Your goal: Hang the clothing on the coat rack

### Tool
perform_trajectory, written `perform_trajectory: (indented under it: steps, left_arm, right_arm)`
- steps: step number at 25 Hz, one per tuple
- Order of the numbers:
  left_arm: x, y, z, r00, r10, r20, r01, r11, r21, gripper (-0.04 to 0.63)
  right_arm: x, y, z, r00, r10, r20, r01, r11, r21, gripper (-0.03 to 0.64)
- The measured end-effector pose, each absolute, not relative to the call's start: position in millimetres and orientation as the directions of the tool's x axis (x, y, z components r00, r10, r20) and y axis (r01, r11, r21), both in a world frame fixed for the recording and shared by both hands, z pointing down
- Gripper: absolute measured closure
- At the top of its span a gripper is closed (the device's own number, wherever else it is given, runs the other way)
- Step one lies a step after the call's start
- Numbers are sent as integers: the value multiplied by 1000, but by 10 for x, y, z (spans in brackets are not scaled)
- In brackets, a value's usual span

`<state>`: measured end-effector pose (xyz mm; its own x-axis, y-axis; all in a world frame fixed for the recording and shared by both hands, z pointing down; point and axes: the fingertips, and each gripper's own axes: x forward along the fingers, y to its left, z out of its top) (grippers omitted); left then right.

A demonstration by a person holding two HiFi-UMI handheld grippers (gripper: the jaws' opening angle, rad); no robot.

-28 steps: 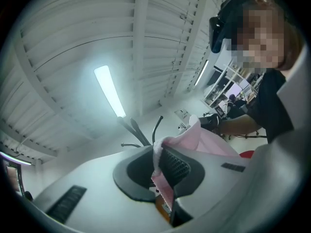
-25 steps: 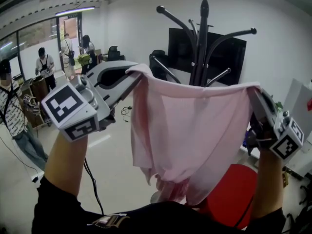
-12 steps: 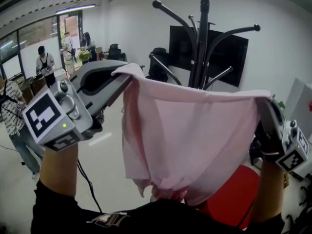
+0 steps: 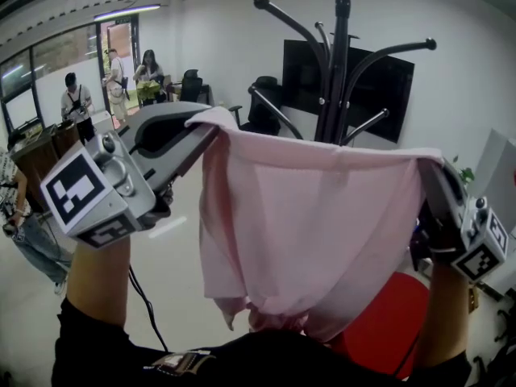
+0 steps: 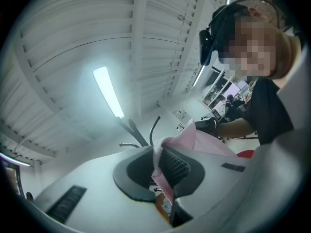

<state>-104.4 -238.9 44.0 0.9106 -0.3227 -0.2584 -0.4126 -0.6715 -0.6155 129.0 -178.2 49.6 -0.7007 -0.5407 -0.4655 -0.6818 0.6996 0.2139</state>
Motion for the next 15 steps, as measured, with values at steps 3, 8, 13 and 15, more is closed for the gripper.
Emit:
perform_trajectory:
  steps: [3, 8, 13, 15]
  left_arm:
    - [-1029, -2387, 448, 912, -326, -249, -410, -680, -608, 591]
    - [-1042, -2421, 462, 908, -343, -241, -417, -681, -602, 591]
    - [-1045, -2447, 507, 900, -374, -224, -432, -703, -565, 592]
    - [-1039, -2436, 504, 903, -366, -224, -425, -701, -572, 592]
  right_arm:
    - [1283, -1794, 505, -690, -560, -459, -693, 693, 198, 598]
    - [1239, -1776, 523, -687, -572, -447, -699, 687, 195, 598]
    - [1205, -1727, 508, -689, -575, -441, -700, 685, 202, 598]
    - [1197, -1728, 506, -690, -576, -438, -700, 684, 204, 598]
